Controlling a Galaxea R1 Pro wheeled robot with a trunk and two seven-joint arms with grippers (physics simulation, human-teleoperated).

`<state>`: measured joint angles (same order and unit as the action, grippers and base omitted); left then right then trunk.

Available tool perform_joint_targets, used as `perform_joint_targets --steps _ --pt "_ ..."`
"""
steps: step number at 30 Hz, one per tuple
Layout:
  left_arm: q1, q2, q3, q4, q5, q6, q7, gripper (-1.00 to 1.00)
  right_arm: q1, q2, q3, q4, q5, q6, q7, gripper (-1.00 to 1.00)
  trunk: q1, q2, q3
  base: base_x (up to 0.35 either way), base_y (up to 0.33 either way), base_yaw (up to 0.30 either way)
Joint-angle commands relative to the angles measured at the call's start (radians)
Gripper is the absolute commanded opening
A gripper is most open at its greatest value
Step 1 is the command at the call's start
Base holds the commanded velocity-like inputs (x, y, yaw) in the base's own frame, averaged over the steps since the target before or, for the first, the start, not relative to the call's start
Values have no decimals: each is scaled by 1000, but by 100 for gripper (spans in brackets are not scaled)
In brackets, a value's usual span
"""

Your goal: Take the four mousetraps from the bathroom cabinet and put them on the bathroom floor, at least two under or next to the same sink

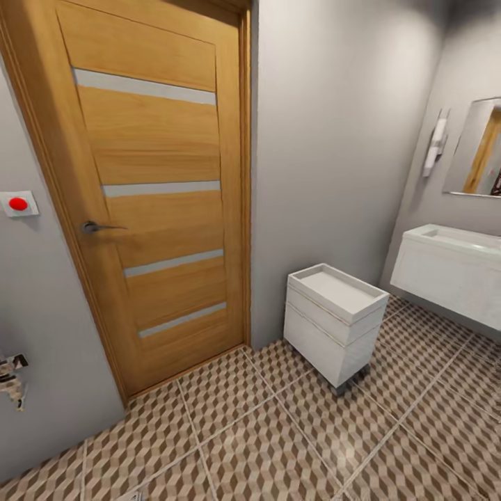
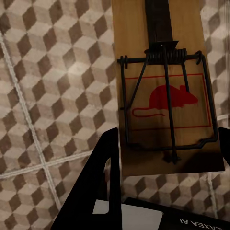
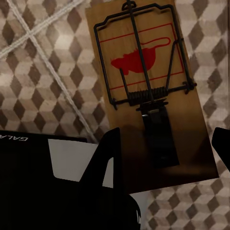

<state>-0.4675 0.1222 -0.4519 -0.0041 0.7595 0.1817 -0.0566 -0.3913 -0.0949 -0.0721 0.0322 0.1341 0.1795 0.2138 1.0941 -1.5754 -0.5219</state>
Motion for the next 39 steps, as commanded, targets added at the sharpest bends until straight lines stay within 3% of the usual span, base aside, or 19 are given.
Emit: perform_joint_targets --steps 1,39 --pt "0 1 -8 0 9 4 -3 -100 -1 0 -8 2 10 1 3 -100 0 -1 -1 0 0 -255" --pt "0 -6 -8 -2 9 4 -3 -100 -1 -2 -8 2 10 1 3 -100 0 -1 -1 0 0 -255"
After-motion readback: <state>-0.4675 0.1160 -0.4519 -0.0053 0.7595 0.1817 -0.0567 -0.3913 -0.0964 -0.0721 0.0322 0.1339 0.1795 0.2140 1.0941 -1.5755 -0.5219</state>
